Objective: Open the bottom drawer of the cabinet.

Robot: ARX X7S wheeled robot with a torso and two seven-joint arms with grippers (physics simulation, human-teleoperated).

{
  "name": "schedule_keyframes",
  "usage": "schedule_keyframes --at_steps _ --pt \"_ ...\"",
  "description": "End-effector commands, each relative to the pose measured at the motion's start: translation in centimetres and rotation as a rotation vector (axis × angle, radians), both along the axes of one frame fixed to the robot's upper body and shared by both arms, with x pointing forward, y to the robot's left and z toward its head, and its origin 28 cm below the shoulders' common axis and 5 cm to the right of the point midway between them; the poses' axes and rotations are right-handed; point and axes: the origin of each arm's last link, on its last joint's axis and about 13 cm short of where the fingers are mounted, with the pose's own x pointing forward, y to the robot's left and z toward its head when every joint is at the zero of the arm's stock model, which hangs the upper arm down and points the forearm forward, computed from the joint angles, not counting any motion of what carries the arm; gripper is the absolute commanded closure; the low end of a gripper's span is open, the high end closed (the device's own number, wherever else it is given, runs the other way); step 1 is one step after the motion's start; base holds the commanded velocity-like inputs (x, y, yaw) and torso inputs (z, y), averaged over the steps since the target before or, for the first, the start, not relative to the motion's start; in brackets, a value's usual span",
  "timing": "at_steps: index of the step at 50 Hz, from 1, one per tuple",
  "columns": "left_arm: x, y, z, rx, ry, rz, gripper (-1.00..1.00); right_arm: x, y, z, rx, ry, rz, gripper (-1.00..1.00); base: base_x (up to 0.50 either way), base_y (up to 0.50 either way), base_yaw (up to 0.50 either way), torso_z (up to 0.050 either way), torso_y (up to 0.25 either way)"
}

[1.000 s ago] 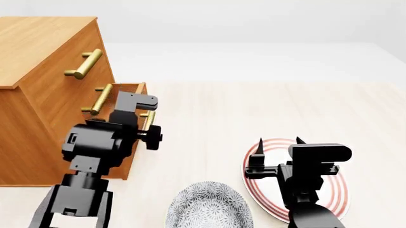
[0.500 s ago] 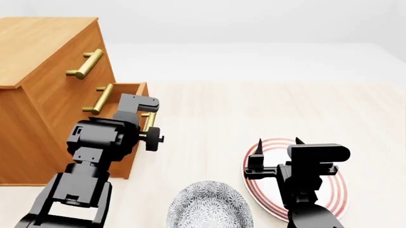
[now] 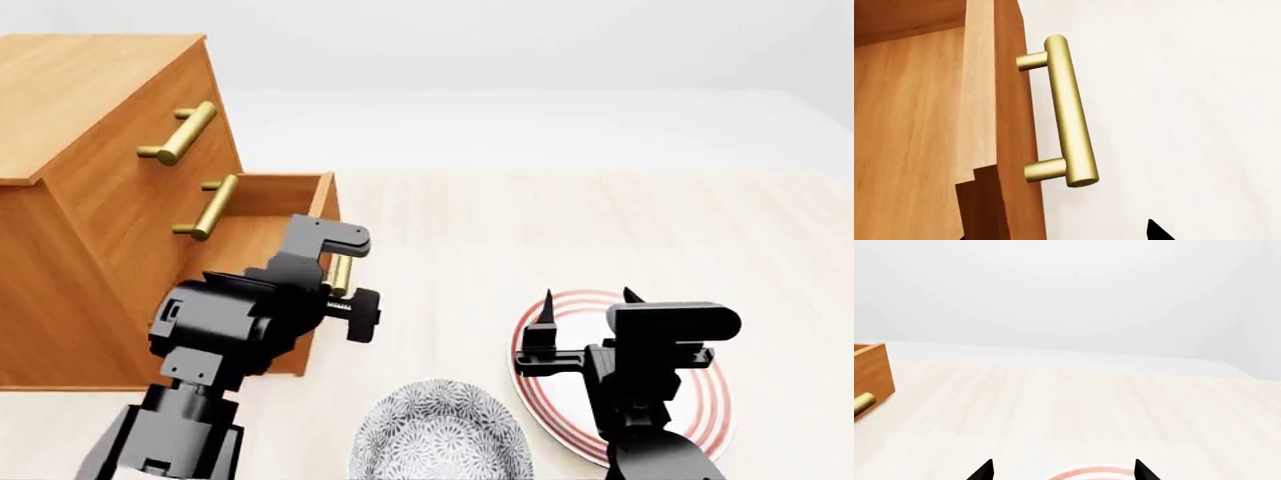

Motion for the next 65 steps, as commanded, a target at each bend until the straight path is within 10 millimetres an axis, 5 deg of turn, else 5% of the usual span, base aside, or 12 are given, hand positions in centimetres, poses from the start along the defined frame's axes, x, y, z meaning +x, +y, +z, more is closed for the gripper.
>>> schedule_keyframes --at_steps 1,32,56,65 --pt "-1.1 -0.9 0.3 -0.046 0.073 -0.097 -1.00 0.0 0.0 0.0 0.001 0.002 -0.001 -1.00 -0.02 0.00 0.01 0.000 0.015" --pt "-0.2 -6.3 1.2 -0.230 0.095 -0.280 -1.00 -0.2 -0.3 0.4 0.001 -0.014 -0.006 -1.00 -0.02 0.00 0.01 0.004 0.012" --pt "0.6 -8.2 5.6 -0.467 -0.028 -0.382 -1.00 -0.3 -0.3 0.3 0.000 -0.012 -0.004 -1.00 0.00 0.00 0.00 0.001 0.003" --pt "-0.1 -9.0 5.9 -0.453 -0.064 -0.409 -1.00 -0.4 -0.5 0.3 0.002 -0.015 -0.011 -1.00 0.00 0.00 -0.01 0.001 0.001"
